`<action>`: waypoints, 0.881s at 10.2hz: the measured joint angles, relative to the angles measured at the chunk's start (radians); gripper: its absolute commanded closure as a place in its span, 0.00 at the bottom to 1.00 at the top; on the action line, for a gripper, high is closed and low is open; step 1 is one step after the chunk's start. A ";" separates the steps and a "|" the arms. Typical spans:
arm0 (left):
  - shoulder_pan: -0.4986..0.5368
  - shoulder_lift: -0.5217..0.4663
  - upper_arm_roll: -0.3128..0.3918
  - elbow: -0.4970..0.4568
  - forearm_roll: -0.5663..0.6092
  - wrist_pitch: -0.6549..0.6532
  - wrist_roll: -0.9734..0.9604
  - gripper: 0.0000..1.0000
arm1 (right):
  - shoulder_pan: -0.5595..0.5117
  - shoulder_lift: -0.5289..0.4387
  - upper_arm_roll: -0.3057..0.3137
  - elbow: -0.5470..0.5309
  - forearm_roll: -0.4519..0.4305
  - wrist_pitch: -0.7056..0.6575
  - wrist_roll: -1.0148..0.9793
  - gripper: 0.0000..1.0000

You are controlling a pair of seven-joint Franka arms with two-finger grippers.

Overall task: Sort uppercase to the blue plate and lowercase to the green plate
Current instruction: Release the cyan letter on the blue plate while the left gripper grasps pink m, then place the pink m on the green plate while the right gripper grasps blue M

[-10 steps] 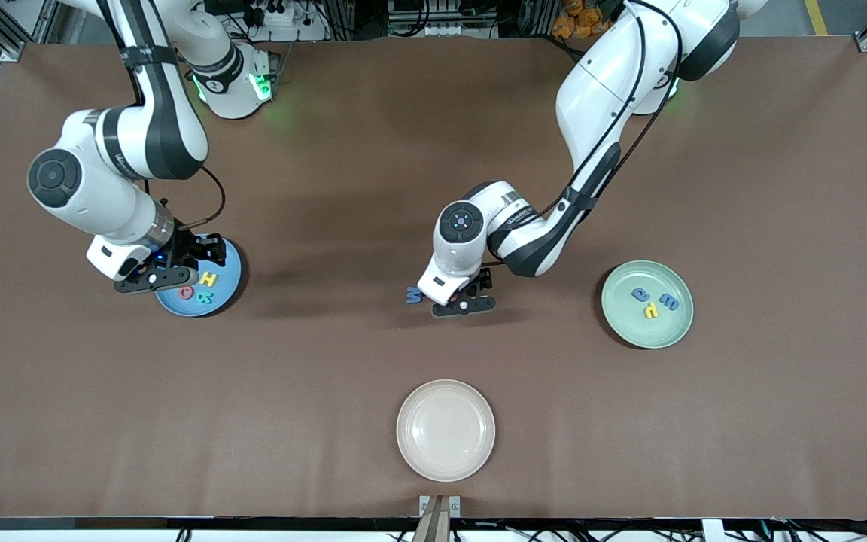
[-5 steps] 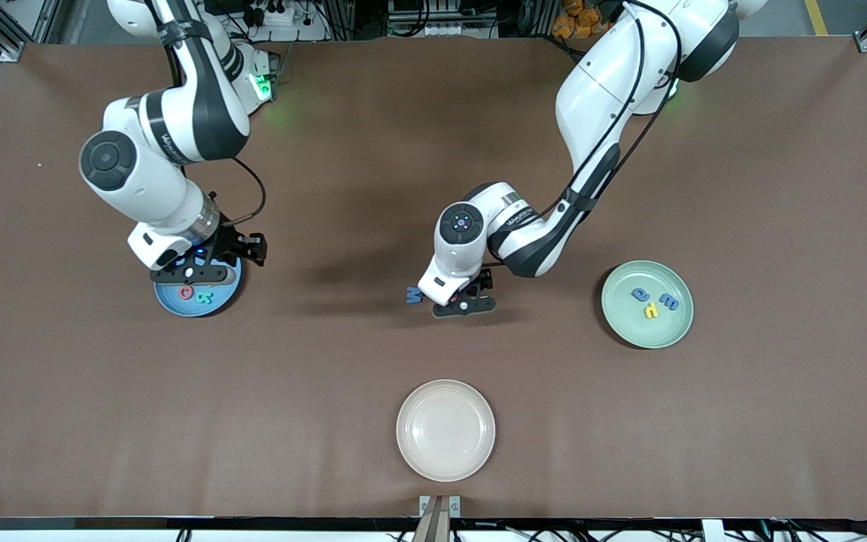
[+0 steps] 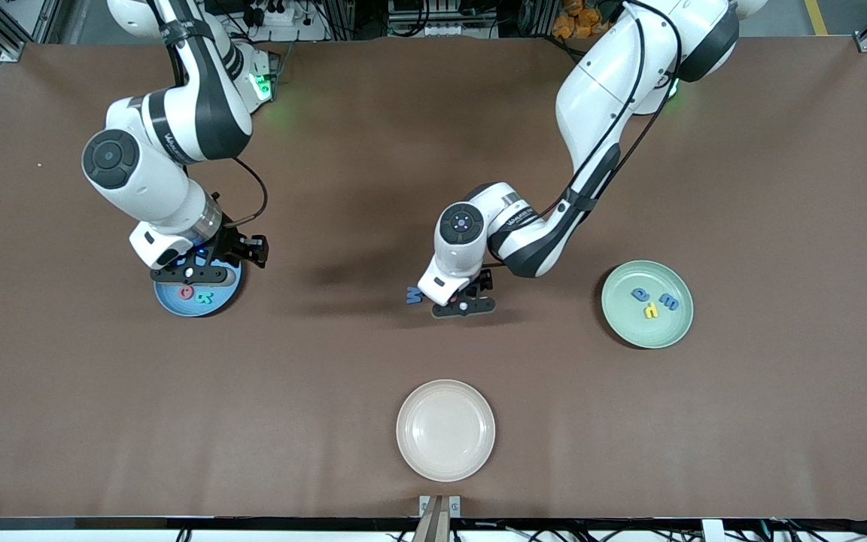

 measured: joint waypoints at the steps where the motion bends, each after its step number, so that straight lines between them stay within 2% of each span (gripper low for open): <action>1: 0.000 0.000 0.000 0.000 0.000 0.000 0.000 1.00 | 0.000 0.004 0.002 0.000 0.000 0.011 0.021 0.48; 5: -0.001 -0.006 -0.001 0.014 0.000 -0.001 0.000 1.00 | 0.000 0.015 0.003 0.000 0.000 0.018 0.036 0.49; 9: 0.000 -0.005 0.004 0.017 0.000 0.000 0.000 1.00 | 0.016 0.030 0.010 -0.001 0.093 0.065 0.084 0.48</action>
